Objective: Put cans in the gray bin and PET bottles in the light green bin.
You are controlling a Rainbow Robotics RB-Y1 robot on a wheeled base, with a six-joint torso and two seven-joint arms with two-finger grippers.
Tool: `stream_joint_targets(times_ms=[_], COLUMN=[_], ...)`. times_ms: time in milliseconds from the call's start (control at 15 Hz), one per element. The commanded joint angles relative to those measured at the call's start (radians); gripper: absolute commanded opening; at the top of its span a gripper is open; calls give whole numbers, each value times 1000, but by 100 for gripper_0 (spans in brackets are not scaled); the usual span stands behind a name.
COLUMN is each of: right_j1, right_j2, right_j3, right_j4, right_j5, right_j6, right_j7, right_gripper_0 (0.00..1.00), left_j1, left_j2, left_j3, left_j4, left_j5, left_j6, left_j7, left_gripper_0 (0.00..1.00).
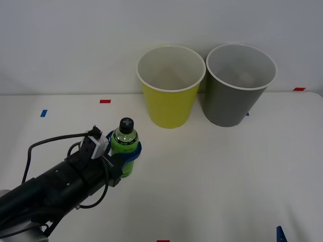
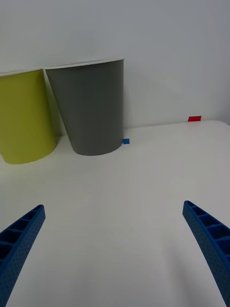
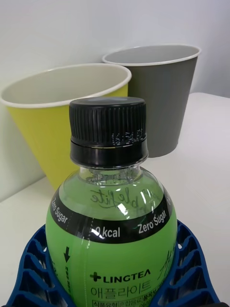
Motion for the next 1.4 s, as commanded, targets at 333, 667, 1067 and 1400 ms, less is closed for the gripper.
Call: stream_joint_targets(times_ms=[333,667,1067,1400], right_j1=[0,0,0,0], right_j2=[0,0,0,0], right_j3=[0,0,0,0], right_j4=[0,0,0,0], right_j5=[0,0,0,0], right_j6=[0,0,0,0], right_j7=[0,0,0,0], right_gripper_0=[100,100,100,100], left_j1=[28,-46,-232,-364], left_j2=[-191,-339,-399,-402], left_j3=[412,727,839,836], left_j4=[-299,-343,-343,-325], left_j5=[277,512,538,509], left_j6=[600,890,1015,1015], left_j7=[-299,-511,-345,-120], left_gripper_0=[0,0,0,0])
